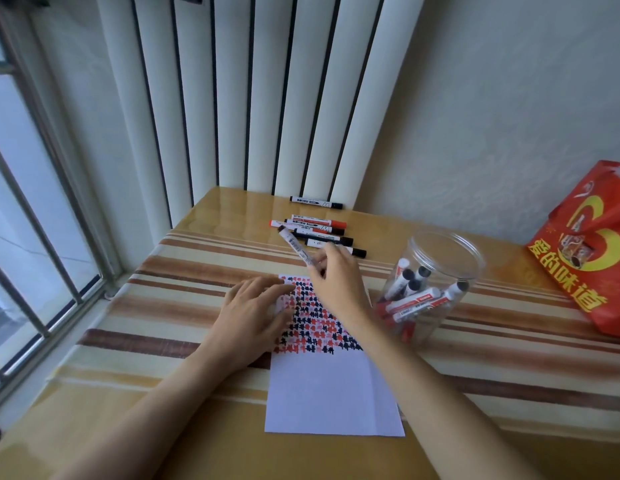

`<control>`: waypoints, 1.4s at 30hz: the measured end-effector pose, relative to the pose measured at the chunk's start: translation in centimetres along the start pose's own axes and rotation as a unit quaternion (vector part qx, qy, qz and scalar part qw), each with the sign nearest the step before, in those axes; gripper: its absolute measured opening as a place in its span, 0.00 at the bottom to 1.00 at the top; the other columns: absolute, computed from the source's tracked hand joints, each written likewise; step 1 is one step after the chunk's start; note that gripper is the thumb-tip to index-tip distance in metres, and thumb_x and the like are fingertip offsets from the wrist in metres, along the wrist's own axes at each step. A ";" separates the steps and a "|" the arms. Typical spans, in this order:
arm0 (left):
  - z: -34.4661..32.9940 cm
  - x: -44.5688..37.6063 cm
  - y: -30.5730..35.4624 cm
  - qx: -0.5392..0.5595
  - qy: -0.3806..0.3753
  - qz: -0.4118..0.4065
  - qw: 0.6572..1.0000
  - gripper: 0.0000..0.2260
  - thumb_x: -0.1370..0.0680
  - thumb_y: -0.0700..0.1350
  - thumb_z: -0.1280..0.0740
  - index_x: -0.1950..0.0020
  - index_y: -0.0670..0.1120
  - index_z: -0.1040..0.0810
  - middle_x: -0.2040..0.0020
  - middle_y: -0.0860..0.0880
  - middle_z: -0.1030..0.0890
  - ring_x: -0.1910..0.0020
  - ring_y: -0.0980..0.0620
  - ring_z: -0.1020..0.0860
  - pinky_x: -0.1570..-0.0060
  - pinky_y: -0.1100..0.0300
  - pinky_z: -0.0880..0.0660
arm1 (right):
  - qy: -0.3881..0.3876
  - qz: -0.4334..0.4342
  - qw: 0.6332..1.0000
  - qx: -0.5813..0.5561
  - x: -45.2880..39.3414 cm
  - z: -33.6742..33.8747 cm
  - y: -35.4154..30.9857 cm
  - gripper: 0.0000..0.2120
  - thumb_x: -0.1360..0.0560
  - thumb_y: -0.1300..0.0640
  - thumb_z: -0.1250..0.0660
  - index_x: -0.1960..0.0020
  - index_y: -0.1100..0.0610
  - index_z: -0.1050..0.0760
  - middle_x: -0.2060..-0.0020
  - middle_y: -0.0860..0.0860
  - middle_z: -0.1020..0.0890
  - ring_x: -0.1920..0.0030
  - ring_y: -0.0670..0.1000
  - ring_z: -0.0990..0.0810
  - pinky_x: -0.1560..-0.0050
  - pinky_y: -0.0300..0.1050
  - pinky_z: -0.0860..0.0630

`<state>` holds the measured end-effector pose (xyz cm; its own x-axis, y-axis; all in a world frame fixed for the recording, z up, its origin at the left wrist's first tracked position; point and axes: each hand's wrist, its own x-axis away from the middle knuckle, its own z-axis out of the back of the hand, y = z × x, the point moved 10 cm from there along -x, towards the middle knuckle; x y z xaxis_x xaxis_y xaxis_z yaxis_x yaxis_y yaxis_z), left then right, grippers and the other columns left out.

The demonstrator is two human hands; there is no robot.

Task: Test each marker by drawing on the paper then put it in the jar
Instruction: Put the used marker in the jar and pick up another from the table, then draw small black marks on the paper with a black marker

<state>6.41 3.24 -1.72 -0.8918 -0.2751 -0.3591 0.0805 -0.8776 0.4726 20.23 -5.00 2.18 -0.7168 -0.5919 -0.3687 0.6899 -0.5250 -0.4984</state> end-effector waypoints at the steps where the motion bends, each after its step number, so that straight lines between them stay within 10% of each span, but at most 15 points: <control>1: 0.2 0.1 0.4 0.000 0.002 -0.008 1.000 0.21 0.18 0.60 0.45 0.27 0.56 0.29 0.31 0.55 0.26 0.29 0.54 0.32 0.26 0.52 0.45 | -0.003 -0.026 0.997 -0.069 1.5 0.4 0.1 0.03 0.20 0.59 0.30 0.50 0.56 0.23 0.54 0.49 0.19 0.56 0.44 0.20 0.56 0.38 0.21; 6: -0.5 0.6 3.7 0.018 -0.016 -0.075 0.997 0.12 0.16 0.59 0.43 0.40 0.55 0.27 0.50 0.61 0.22 0.47 0.58 0.24 0.38 0.54 0.33 | -0.098 -0.139 0.890 -0.423 8.3 -0.7 0.8 0.03 0.19 0.63 0.32 0.47 0.60 0.21 0.54 0.56 0.13 0.55 0.50 0.14 0.50 0.47 0.16; 10: -0.7 0.8 4.6 0.020 -0.014 -0.109 0.994 0.08 0.16 0.55 0.41 0.49 0.52 0.27 0.57 0.59 0.28 0.58 0.56 0.29 0.55 0.57 0.31 | -0.068 -0.147 0.856 -0.492 10.1 1.0 2.5 0.01 0.18 0.64 0.32 0.48 0.60 0.22 0.59 0.52 0.14 0.58 0.51 0.15 0.53 0.46 0.16; 16: -0.4 0.6 4.2 0.044 -0.026 -0.109 0.993 0.13 0.16 0.55 0.41 0.40 0.50 0.23 0.51 0.55 0.25 0.54 0.54 0.25 0.53 0.55 0.28 | -0.099 -0.116 0.875 -0.459 10.8 3.3 4.9 0.07 0.22 0.62 0.28 0.52 0.65 0.24 0.62 0.56 0.18 0.60 0.51 0.17 0.57 0.43 0.19; 20: -0.8 0.9 5.4 0.075 -0.058 -0.151 0.984 0.16 0.15 0.58 0.48 0.48 0.49 0.26 0.56 0.58 0.26 0.60 0.55 0.28 0.60 0.55 0.31 | -0.137 0.018 0.977 -0.161 11.0 3.9 3.3 0.05 0.21 0.62 0.31 0.55 0.56 0.24 0.65 0.44 0.20 0.65 0.43 0.24 0.61 0.42 0.26; 30: -1.0 1.5 7.4 0.058 -0.032 -0.157 0.985 0.21 0.15 0.57 0.53 0.55 0.46 0.27 0.60 0.54 0.25 0.62 0.52 0.27 0.59 0.56 0.31 | -0.083 0.175 0.980 0.052 12.6 2.8 -2.3 0.18 0.14 0.40 0.46 0.46 0.53 0.25 0.56 0.48 0.18 0.58 0.55 0.21 0.63 0.51 0.30; 36: 1.2 1.5 6.9 0.000 0.051 -0.156 0.986 0.18 0.15 0.55 0.49 0.51 0.47 0.25 0.57 0.54 0.26 0.61 0.52 0.28 0.59 0.54 0.31 | -0.055 0.147 0.986 0.052 12.4 3.9 -0.5 0.17 0.16 0.40 0.43 0.56 0.51 0.32 0.70 0.47 0.24 0.71 0.54 0.26 0.70 0.47 0.40; 42: 0.4 -1.4 3.3 -0.021 0.031 -0.050 0.998 0.10 0.21 0.54 0.34 0.47 0.50 0.22 0.50 0.54 0.25 0.51 0.54 0.27 0.48 0.53 0.26 | -0.070 0.054 0.996 -0.024 11.9 3.5 2.5 0.11 0.15 0.49 0.38 0.51 0.55 0.26 0.59 0.47 0.25 0.61 0.49 0.26 0.59 0.51 0.27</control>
<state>7.70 0.89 0.68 -0.8674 -0.2085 -0.4517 0.0130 -0.9171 0.3985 13.79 -15.49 -0.76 -0.6154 -0.7243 -0.3109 0.7541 -0.4263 -0.4996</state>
